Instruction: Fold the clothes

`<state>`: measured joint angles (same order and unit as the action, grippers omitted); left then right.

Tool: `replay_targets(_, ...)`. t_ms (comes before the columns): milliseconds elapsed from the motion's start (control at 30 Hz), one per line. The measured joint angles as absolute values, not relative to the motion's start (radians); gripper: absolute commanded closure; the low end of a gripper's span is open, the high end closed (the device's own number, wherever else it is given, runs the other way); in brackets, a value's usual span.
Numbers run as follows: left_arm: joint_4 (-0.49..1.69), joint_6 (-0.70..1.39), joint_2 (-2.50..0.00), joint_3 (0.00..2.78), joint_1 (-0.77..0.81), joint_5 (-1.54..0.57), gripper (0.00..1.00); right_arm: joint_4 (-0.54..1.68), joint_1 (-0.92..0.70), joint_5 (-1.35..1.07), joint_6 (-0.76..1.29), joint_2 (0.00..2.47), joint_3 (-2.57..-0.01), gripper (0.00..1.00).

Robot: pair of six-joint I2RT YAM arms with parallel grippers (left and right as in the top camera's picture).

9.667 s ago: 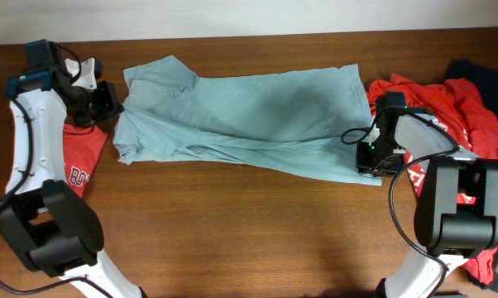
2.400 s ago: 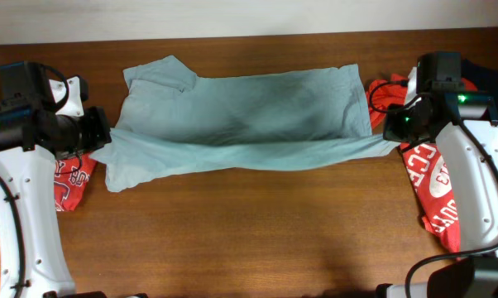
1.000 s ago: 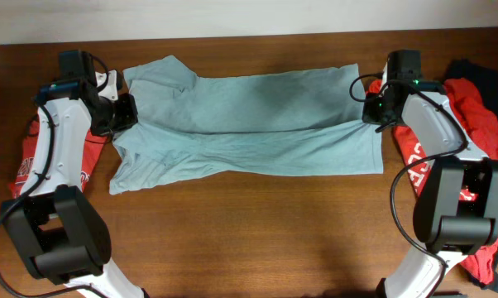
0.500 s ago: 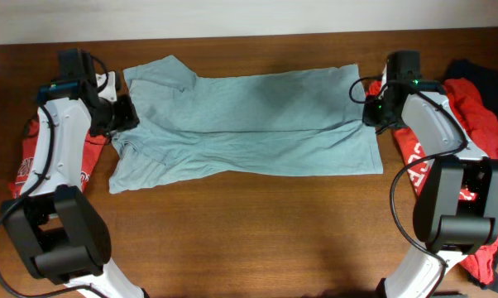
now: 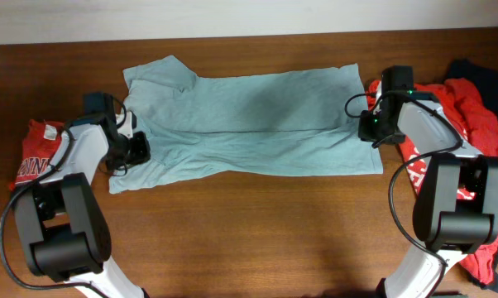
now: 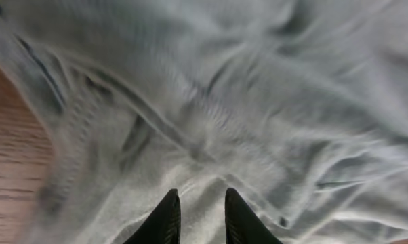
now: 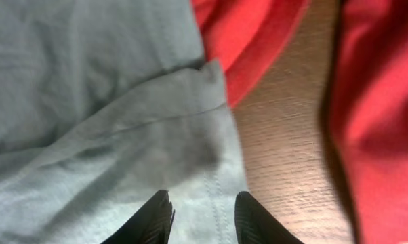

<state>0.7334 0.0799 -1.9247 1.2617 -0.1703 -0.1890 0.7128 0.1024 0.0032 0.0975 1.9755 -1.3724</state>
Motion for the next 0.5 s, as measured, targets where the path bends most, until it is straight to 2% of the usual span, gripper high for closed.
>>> replay_targets(67, 0.670, 0.080, -1.925, 1.225, -0.170, -0.189, 0.77, 0.683, 0.102, -0.018, 0.095, 1.976, -1.357, 0.59)
replay_targets(333, 0.544, 0.080, -1.916, 1.149, -0.170, -0.192, 0.76, 0.658, 0.102, -0.047, 0.086, 1.989, -1.324, 0.57)
replay_targets(367, 0.535, 0.080, -1.911, 1.141, -0.171, -0.193, 0.73, 0.658, 0.102, -0.047, 0.084, 1.998, -1.317, 0.57)
replay_targets(500, 0.515, 0.080, -1.900, 1.120, -0.169, -0.189, 0.72, 0.653, 0.102, -0.051, 0.078, 2.008, -1.303, 0.53)
